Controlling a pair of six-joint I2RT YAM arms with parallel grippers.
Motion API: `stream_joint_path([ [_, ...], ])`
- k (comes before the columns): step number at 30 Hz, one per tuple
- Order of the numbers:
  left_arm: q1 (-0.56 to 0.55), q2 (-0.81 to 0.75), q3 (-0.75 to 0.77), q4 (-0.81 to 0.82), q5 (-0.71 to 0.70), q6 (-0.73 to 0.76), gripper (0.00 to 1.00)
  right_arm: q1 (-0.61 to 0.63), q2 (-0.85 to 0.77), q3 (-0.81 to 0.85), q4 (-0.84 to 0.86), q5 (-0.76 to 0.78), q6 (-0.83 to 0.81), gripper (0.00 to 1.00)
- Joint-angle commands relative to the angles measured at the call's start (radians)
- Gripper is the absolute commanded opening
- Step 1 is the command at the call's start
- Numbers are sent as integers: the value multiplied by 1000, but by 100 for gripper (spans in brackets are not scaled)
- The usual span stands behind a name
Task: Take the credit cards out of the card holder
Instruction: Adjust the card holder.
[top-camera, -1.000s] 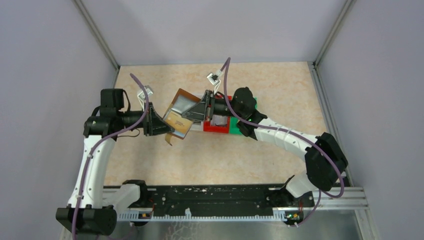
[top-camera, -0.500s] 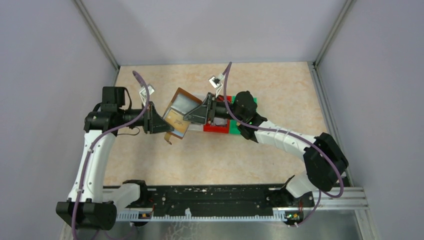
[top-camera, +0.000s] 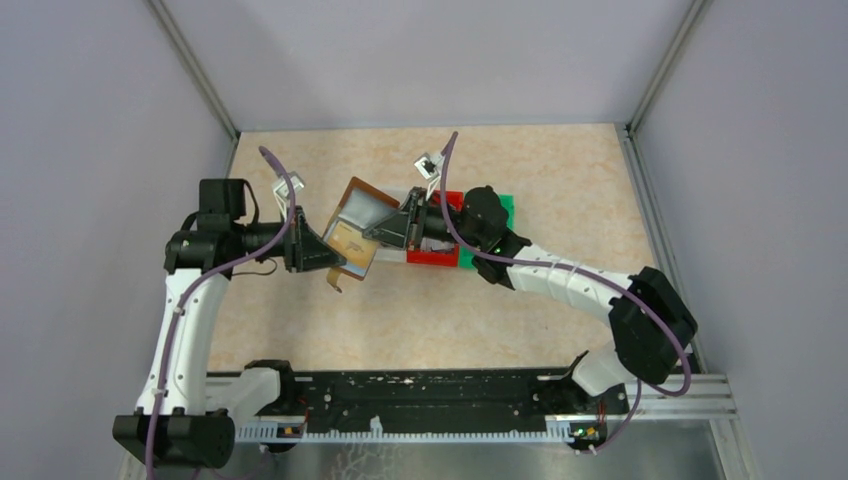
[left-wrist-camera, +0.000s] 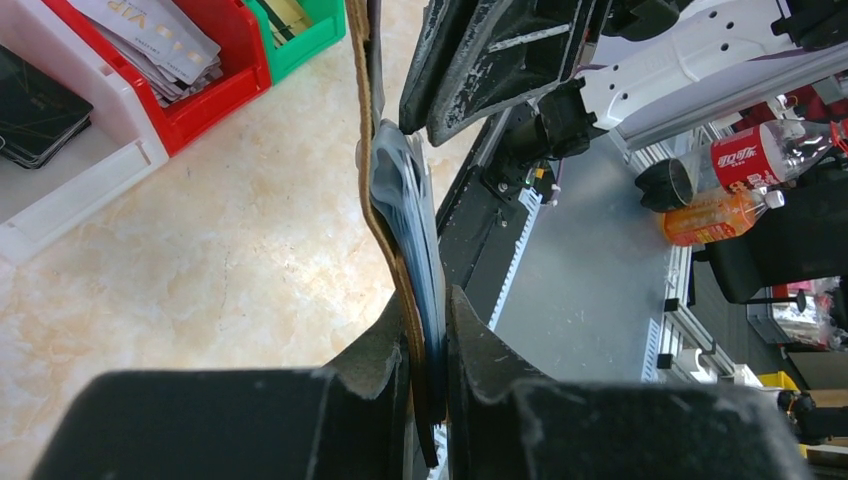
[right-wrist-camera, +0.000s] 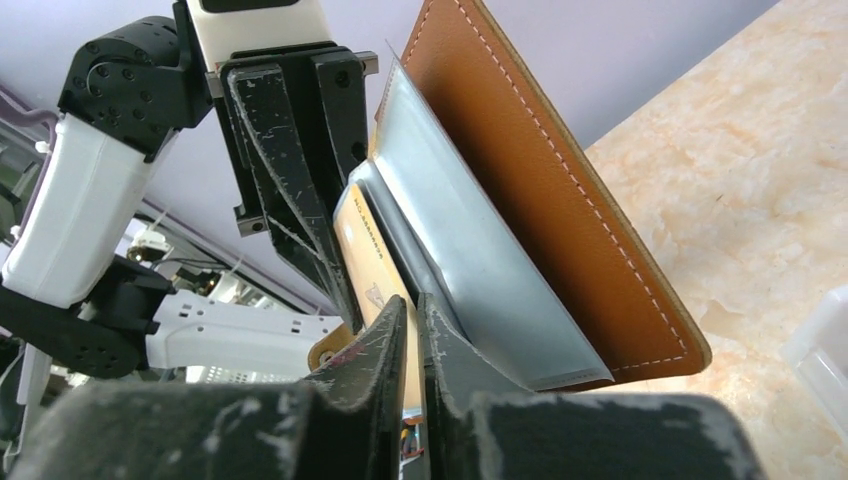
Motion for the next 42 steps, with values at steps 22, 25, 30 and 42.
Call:
stream_joint_path([
  [22,-3,58,88,-117,70,177,5,-25,-108,37,-104,-22,-9,59],
  [25,-3,60,98,-157,71,240,0,-28,-153,150,-364,70,-193,73],
  [30,-3,57,115,-182,88,299,0,-27,-164,291,-625,184,-407,81],
  [42,-3,72,147,-214,136,315,0,29,-151,356,-736,101,-635,84],
])
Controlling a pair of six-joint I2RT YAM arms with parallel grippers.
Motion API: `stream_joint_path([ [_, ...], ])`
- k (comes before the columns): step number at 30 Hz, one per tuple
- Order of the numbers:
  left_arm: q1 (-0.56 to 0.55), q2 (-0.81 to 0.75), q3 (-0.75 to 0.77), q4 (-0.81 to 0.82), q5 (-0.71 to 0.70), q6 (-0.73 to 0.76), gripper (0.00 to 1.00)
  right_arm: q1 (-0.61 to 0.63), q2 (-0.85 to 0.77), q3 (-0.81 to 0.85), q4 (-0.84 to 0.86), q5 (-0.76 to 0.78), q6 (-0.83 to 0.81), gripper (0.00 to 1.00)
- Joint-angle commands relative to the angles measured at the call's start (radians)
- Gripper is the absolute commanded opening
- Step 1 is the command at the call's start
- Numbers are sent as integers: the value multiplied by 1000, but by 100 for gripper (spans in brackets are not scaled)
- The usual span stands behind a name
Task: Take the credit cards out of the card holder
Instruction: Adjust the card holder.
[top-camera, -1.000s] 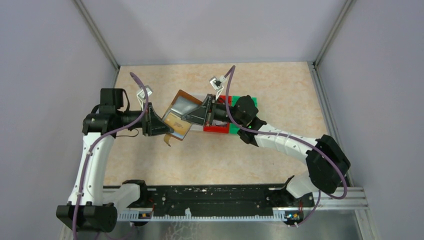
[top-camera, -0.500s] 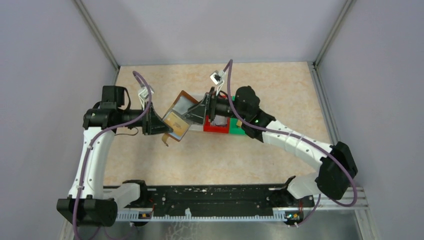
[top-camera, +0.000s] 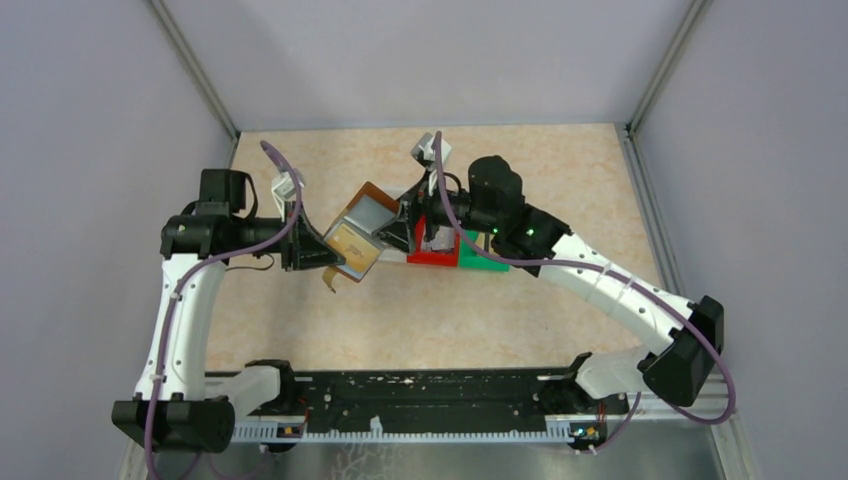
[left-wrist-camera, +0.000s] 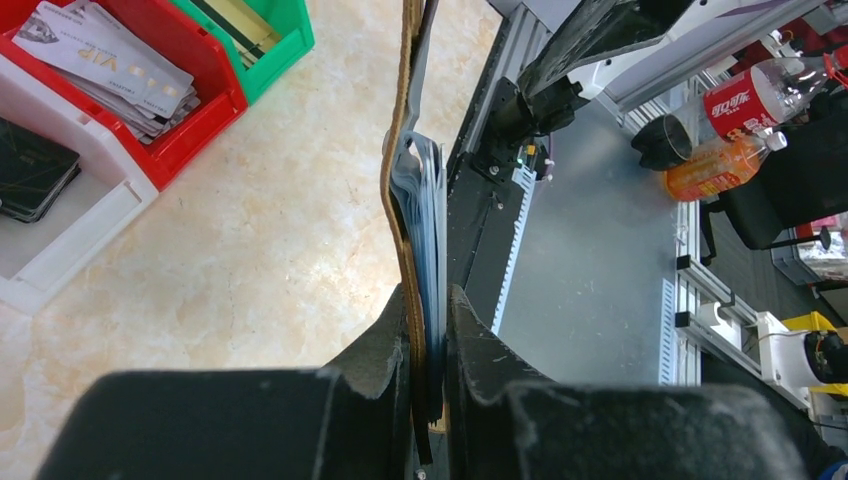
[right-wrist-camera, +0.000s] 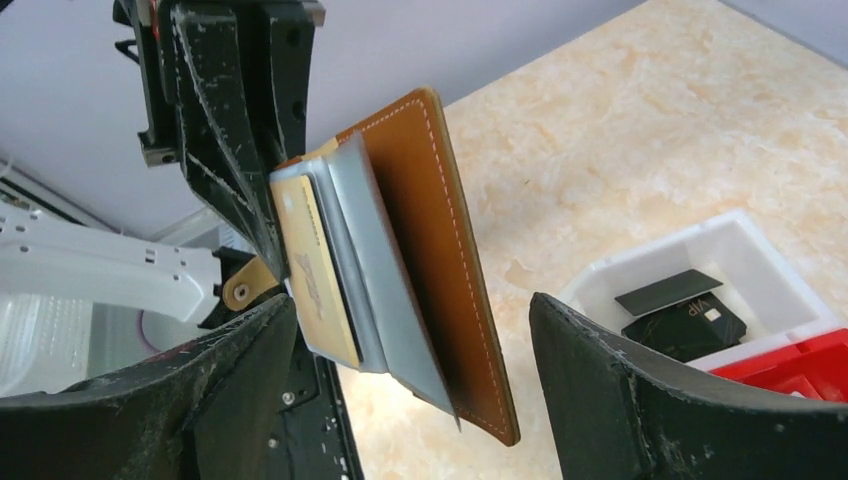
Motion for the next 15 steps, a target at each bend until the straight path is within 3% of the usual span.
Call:
stream_joint_path([
  [1,-4,3,46,-45,73,75,0,10,4,63,-12,-79,-79,83],
  [4,-4,3,54,-80,85,119,0,-4,33,103,-33,-190,-98,77],
  [10,-4,17,74,-174,124,236,0,-18,151,254,-151,-385,-140,56],
  [13,-4,17,88,-208,130,282,0,-25,209,330,-221,-476,-147,31],
  [15,-4,17,90,-208,115,291,0,-32,237,361,-258,-528,-145,4],
])
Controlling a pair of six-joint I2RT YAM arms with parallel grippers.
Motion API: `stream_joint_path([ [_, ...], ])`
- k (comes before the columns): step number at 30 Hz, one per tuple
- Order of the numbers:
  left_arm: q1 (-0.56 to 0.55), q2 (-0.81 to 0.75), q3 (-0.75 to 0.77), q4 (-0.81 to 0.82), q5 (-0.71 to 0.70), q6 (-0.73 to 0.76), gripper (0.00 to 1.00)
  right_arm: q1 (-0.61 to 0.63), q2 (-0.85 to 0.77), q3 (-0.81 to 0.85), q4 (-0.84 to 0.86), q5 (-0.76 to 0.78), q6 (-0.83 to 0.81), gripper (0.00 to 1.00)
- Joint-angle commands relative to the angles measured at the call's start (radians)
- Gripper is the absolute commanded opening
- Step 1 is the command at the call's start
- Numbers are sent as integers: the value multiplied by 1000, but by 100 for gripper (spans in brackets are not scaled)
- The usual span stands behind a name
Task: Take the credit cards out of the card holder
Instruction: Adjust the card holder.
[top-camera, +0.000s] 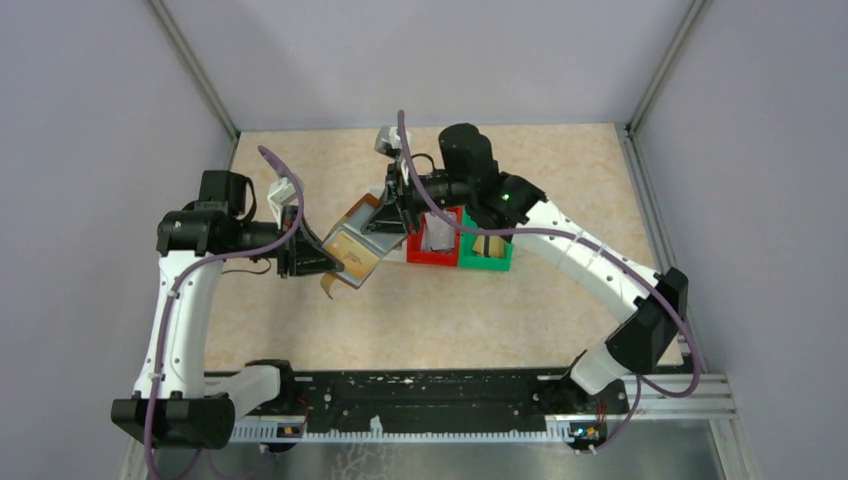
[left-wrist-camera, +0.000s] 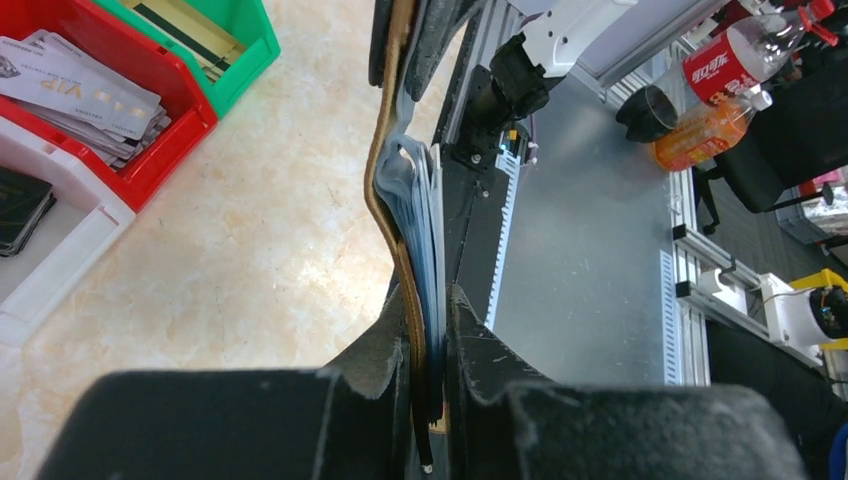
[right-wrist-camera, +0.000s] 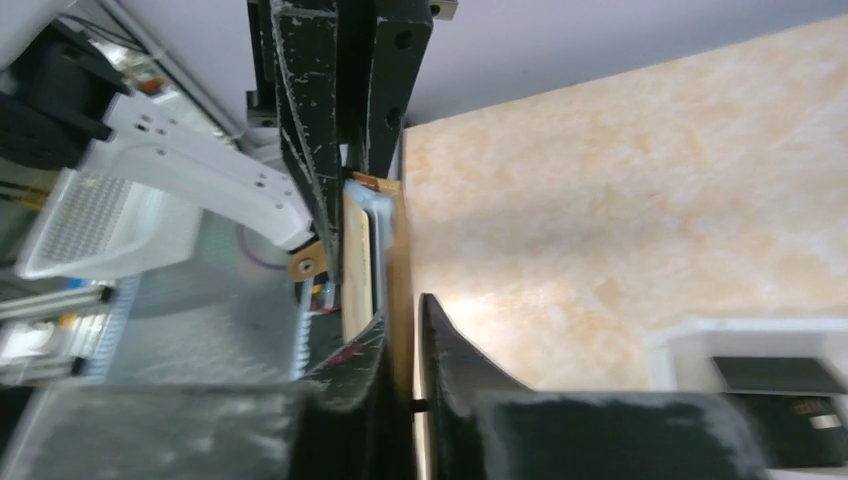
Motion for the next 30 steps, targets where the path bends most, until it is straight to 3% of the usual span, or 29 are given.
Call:
stream_joint_path([
  [1,-4,-3,43,-43,43,96,0,-17,50,103,-88,-182,-23,0],
  [3,-4,-8,41,-27,33,86,16,-20,49,102,-85,-198,-16,0],
  [5,-4,-24,23,56,25,20,43,-26,31,74,-18,-208,33,0],
  [6,-4,-42,2,131,15,-64,61,-32,9,42,45,-215,100,0],
  [7,-4,-62,-21,225,13,-154,72,-38,-12,1,140,-217,165,0],
  [9,-4,-118,-82,380,38,-295,79,-50,-58,-106,419,-209,320,0],
  [13,-4,-247,-220,713,154,-548,83,-60,-94,-344,950,-148,687,0],
  [16,-4,-325,-301,909,193,-705,82,-60,-99,-437,1166,-92,838,0],
  [24,-4,-319,-322,883,198,-719,70,-60,-164,-550,1264,25,894,0],
  [30,-4,-321,-350,963,221,-803,59,-60,-180,-609,1359,34,958,0],
])
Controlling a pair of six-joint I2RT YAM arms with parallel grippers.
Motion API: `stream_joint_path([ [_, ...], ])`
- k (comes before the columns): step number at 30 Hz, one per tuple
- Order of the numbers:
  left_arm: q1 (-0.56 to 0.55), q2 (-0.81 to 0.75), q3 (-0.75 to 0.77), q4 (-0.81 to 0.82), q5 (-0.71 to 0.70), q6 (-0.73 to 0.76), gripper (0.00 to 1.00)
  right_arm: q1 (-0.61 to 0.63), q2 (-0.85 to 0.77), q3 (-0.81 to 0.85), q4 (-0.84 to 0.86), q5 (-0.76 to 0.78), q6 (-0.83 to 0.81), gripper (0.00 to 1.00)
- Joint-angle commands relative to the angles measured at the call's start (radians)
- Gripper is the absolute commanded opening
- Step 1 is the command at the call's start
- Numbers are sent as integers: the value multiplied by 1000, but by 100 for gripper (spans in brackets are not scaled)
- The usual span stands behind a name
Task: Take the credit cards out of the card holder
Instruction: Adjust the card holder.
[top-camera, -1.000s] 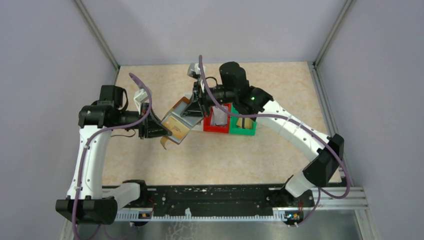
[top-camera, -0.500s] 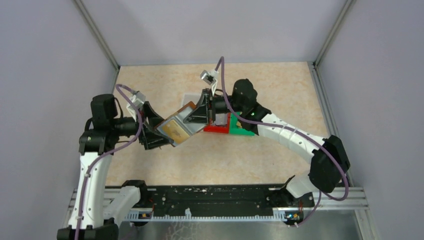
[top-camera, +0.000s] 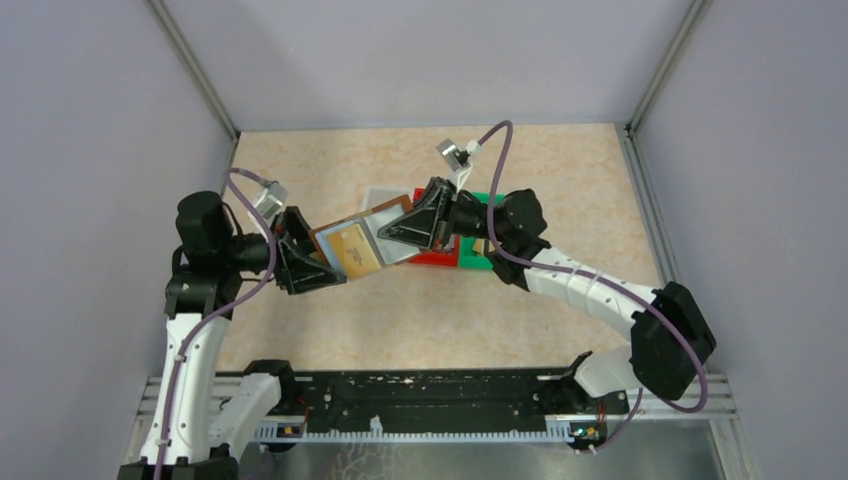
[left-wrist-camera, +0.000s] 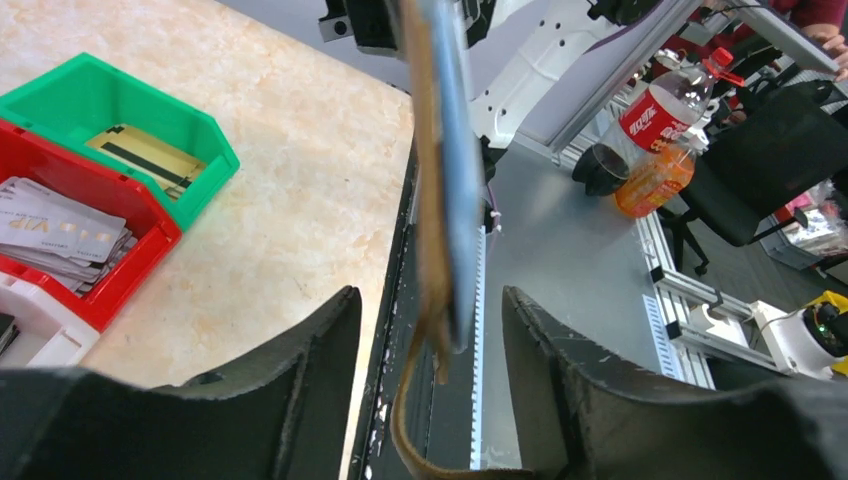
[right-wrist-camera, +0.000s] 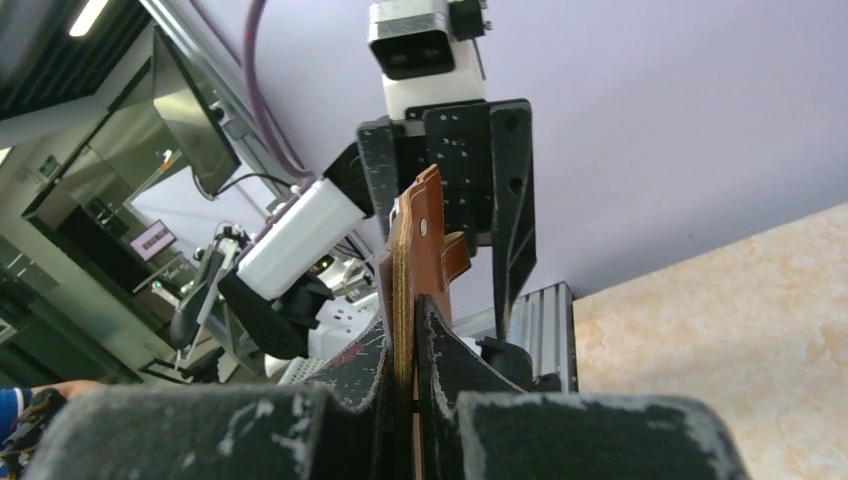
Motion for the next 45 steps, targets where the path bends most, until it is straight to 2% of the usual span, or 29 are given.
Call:
stream_joint_path([
  [1,-4,-6,-17,99,66,-79,57,-3,-45,-32,189,33,80,0],
  [4,-4,-9,-8,118,126,-94,56,-3,-36,-47,236,19,111,0],
  [13,-4,-26,3,165,92,-161,46,3,-21,-52,276,17,135,0],
  [20,-4,-28,-12,287,82,-286,43,25,-12,-45,241,14,110,0],
  [25,-4,-36,-12,307,93,-303,41,42,-9,-35,202,15,79,0],
  [30,-4,-41,-14,312,102,-297,27,45,-5,-32,209,13,86,0],
  [39,-4,-47,-8,313,120,-288,8,45,8,-54,269,12,135,0],
  [42,-4,-47,-6,311,117,-289,0,45,10,-63,285,9,151,15],
  [45,-4,-47,-6,307,115,-291,0,33,-5,-61,241,3,147,34],
])
